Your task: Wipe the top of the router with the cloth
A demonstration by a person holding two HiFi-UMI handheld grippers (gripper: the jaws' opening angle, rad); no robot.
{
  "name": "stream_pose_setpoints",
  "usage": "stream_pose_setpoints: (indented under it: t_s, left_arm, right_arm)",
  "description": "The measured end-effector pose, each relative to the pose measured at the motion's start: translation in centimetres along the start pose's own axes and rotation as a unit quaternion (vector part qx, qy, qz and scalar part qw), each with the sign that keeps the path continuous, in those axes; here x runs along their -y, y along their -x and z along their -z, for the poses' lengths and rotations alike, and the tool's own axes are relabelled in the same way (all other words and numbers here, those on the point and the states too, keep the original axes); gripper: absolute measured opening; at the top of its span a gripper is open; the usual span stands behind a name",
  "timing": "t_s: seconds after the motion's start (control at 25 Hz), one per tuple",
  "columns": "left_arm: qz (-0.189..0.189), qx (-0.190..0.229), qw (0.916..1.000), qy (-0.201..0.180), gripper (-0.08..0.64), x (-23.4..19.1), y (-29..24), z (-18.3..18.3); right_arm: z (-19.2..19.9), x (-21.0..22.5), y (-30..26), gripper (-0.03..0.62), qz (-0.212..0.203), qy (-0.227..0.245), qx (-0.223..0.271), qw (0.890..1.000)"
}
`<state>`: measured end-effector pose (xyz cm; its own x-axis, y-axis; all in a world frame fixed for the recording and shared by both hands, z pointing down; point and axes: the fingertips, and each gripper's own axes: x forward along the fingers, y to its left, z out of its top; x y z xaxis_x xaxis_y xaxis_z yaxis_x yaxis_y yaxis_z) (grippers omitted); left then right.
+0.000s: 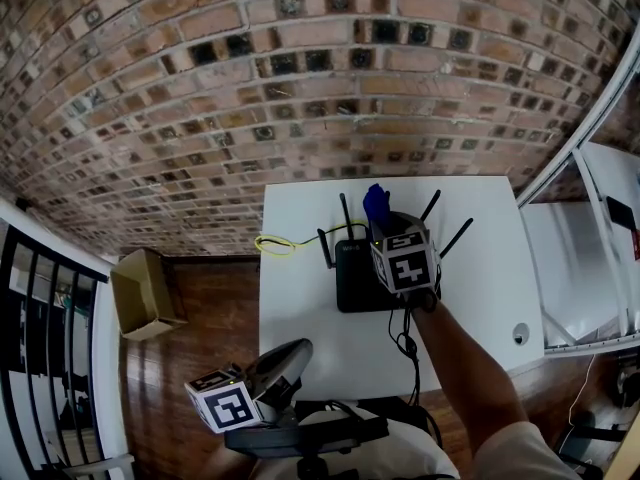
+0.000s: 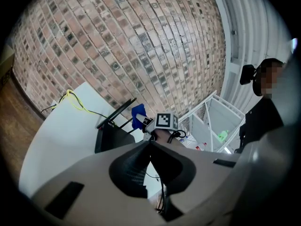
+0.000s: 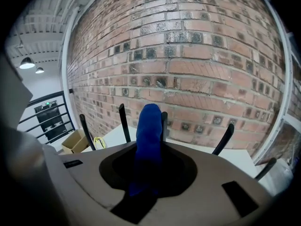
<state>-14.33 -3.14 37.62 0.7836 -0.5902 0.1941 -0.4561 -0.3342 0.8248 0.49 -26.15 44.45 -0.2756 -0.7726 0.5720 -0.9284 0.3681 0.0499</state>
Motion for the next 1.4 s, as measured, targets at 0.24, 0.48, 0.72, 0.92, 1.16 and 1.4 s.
stream_pose_setpoints:
  t_s: [0.24, 0.48, 0.72, 0.92, 1.16, 1.4]
  left_arm:
    - [0.001, 0.007, 1.0, 0.005, 0.018, 0.2, -0.2, 0.3]
    - [-0.016, 0.014, 0.9998, 0.003, 0.018, -0.1, 0.2, 0.5]
    - [-0.018, 0.029, 0.9994, 0.006, 0.018, 0.1, 0.5, 0.5]
    - [-0.025, 0.034, 0.9991, 0.007, 0.018, 0.1, 1.0, 0.3]
    - [-0.022, 0.021, 0.9995, 0.001, 0.018, 0.4, 0.5, 0.4]
    - [0.009, -0.002, 1.0, 0.004, 0.018, 1.6, -1.4, 1.2]
  right_arm:
    - [3.0, 0.5, -1.2, 0.104, 0.0, -0.005, -0.034, 0.999]
    - [6.0, 0.6, -2.2, 0.104, -0.002, -0.004, -0.071, 0.997]
    - [9.0, 0.7, -3.5, 0.104, -0.006, -0.005, -0.112, 0.994]
    - [10.6, 0.4, -3.9, 0.104, -0.015, -0.004, -0.141, 0.99]
    - [11.0, 0.7, -2.0, 0.104, -0.031, -0.015, -0.123, 0.992]
    - [7.7, 3.1, 2.0, 0.104, -0.017, -0.01, -0.056, 0.998]
